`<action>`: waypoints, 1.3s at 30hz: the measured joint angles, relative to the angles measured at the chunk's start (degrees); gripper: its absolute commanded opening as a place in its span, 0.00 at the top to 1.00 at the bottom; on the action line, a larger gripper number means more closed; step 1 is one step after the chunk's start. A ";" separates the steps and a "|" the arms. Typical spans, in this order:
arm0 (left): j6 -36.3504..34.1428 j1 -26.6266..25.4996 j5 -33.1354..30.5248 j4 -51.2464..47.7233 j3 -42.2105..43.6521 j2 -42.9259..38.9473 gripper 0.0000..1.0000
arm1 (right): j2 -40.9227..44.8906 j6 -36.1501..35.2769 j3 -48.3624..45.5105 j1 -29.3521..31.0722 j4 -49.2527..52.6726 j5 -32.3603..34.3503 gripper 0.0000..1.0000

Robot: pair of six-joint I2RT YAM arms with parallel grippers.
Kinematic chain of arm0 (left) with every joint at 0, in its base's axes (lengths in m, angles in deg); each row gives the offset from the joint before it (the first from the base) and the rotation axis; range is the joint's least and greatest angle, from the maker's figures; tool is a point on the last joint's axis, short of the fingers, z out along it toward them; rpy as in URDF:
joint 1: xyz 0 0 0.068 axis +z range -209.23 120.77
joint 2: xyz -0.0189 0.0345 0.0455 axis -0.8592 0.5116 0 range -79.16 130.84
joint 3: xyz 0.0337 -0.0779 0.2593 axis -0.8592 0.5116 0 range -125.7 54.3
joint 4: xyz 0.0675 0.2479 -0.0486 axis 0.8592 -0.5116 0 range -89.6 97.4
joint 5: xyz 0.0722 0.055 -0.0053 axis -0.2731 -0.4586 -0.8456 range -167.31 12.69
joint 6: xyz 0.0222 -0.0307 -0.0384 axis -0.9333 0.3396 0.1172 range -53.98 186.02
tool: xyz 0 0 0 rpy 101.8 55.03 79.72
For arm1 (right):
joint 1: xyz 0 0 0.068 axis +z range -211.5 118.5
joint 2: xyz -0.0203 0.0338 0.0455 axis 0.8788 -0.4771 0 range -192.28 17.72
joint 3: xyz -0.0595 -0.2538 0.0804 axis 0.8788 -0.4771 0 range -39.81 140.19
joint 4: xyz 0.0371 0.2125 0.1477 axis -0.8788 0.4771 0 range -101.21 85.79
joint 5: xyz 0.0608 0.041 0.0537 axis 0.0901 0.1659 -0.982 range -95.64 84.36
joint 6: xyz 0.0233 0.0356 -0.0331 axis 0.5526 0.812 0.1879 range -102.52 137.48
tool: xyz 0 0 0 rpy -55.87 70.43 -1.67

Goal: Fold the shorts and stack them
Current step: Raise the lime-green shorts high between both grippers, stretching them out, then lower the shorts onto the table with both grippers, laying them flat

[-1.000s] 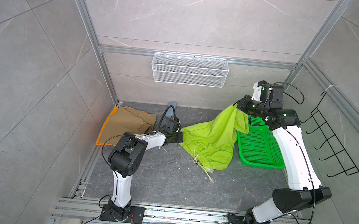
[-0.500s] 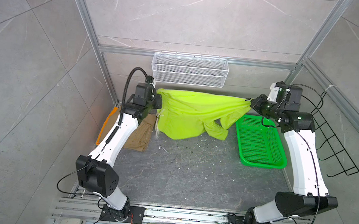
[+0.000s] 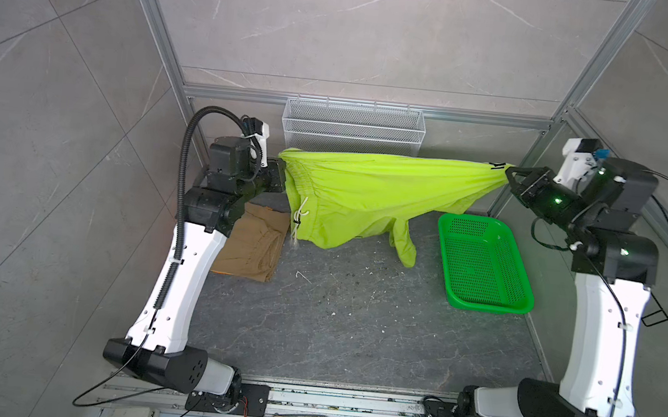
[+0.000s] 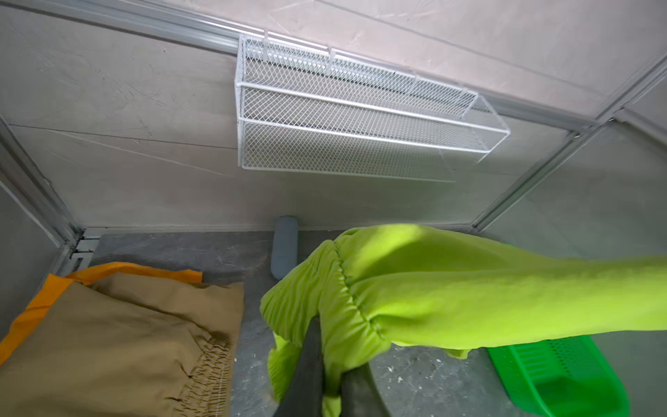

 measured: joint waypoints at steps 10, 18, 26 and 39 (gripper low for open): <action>9.31 1.01 7.50 -3.21 -8.44 -12.90 1.00 | 3.26 0.46 23.34 -0.42 -0.98 -2.01 1.00; 10.78 3.15 11.58 -3.32 -3.26 -10.60 1.00 | -10.08 1.40 23.67 -0.35 -1.09 -2.03 1.00; 12.57 4.50 15.21 0.02 21.27 6.25 1.00 | -23.52 0.55 -10.43 0.92 -5.07 1.18 1.00; 11.54 8.35 16.22 2.75 22.36 17.84 1.00 | -27.45 -2.25 -14.64 5.27 -9.92 5.01 1.00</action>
